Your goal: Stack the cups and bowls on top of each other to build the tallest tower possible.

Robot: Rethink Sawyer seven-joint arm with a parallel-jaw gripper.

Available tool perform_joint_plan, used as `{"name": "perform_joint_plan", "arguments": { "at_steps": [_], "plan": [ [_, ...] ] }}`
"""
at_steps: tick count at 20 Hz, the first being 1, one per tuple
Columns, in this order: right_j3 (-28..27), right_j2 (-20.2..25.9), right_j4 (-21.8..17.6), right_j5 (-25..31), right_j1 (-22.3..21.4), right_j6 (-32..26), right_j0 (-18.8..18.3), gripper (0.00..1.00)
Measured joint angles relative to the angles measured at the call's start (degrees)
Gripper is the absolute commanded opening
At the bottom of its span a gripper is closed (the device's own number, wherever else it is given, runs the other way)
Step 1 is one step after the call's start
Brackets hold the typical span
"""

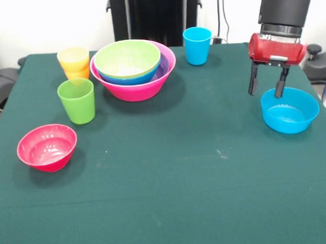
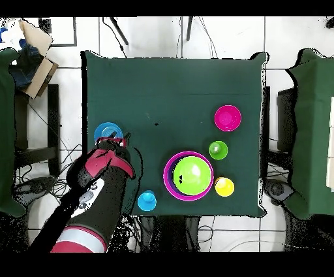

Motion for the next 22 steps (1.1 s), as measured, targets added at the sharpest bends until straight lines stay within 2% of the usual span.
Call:
{"name": "perform_joint_plan", "arguments": {
  "at_steps": [2,5,10,14,17,18,22],
  "plan": [
    [0.01,1.04,-0.01,0.0,0.0,0.0,-0.91,1.0],
    [0.0,4.56,-0.81,-0.01,0.12,0.0,-4.41,1.0],
    [-0.04,6.72,-2.71,-0.28,1.38,0.0,-7.75,1.0],
    [-0.19,6.3,-3.55,-1.59,3.35,0.0,-7.65,1.0],
    [-0.59,4.86,-3.54,-4.28,5.79,0.0,-5.98,1.0],
    [-1.0,3.69,-3.53,-6.25,7.47,0.0,-4.33,0.0],
    [-1.44,2.0,-3.53,-8.21,7.84,0.0,-2.87,0.0]
  ]
}}
